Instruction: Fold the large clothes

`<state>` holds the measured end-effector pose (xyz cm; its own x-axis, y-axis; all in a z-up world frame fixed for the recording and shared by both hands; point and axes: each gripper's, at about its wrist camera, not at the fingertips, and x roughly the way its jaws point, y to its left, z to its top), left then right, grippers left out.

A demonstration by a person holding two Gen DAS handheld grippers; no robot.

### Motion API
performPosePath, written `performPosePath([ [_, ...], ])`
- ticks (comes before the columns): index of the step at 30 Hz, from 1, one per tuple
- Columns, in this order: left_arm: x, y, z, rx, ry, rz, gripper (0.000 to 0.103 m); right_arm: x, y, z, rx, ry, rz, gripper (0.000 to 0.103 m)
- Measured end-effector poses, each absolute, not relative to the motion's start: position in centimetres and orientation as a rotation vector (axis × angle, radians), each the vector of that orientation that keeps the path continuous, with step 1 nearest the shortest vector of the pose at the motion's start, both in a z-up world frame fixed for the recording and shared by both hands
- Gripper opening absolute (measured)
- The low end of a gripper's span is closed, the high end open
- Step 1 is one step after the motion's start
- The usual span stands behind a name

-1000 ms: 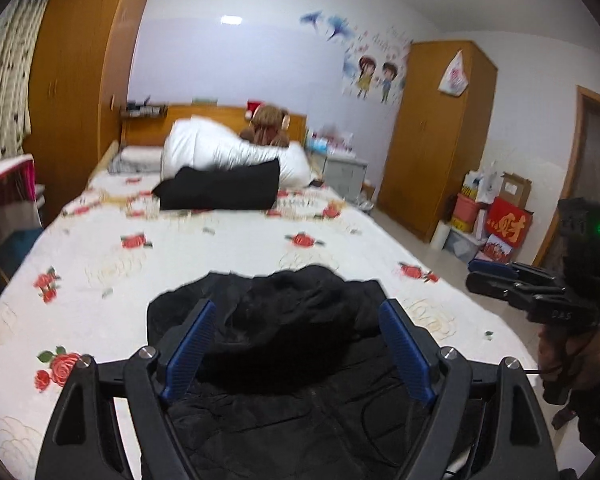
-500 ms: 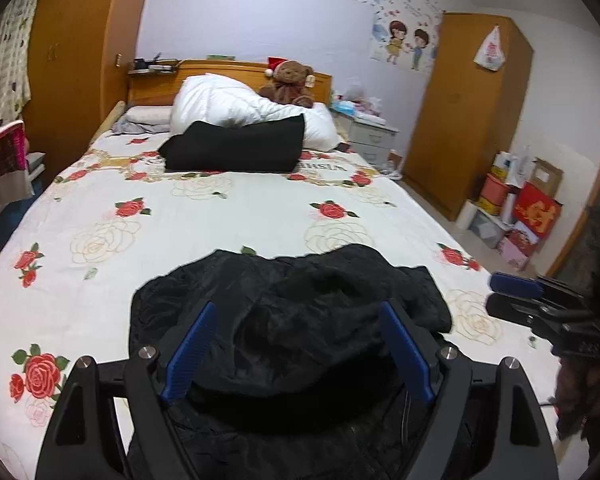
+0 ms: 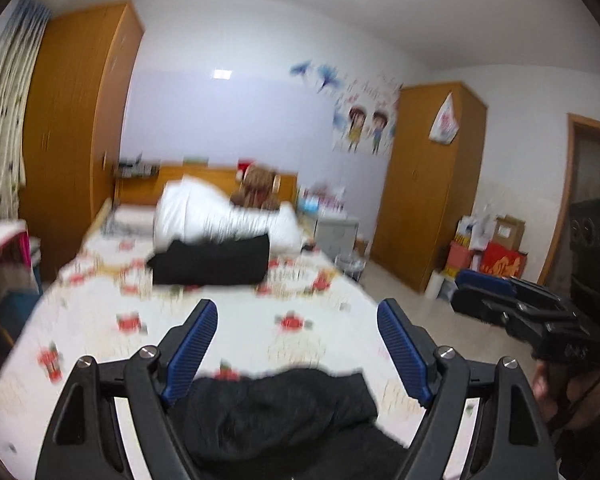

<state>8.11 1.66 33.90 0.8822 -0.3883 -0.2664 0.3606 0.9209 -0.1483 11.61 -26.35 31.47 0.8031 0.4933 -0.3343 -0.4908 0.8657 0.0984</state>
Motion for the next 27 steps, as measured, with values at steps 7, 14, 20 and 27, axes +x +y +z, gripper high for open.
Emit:
performPosePath([
  [7,4.6,3.5,48.1,-0.052,0.093,-0.379,0.083,10.3,-28.9,45.3,0.077,0.213,0.484,0.058],
  [14,1.3,5.2,54.2,0.001,0.009,-0.341,0.083,5.6,-30.1,51.7,0.043,0.079,0.443,0.063],
  [20,-1.2,5.7,51.2,0.033,0.048,-0.366,0.084,2.9,-30.6,48.4,0.007,0.102,0.435,0.064],
  [27,-1.5,5.4,42.3,-0.003,0.186,-0.394,0.084,1.6,-30.9,39.9,0.018,0.231,0.457,0.064],
])
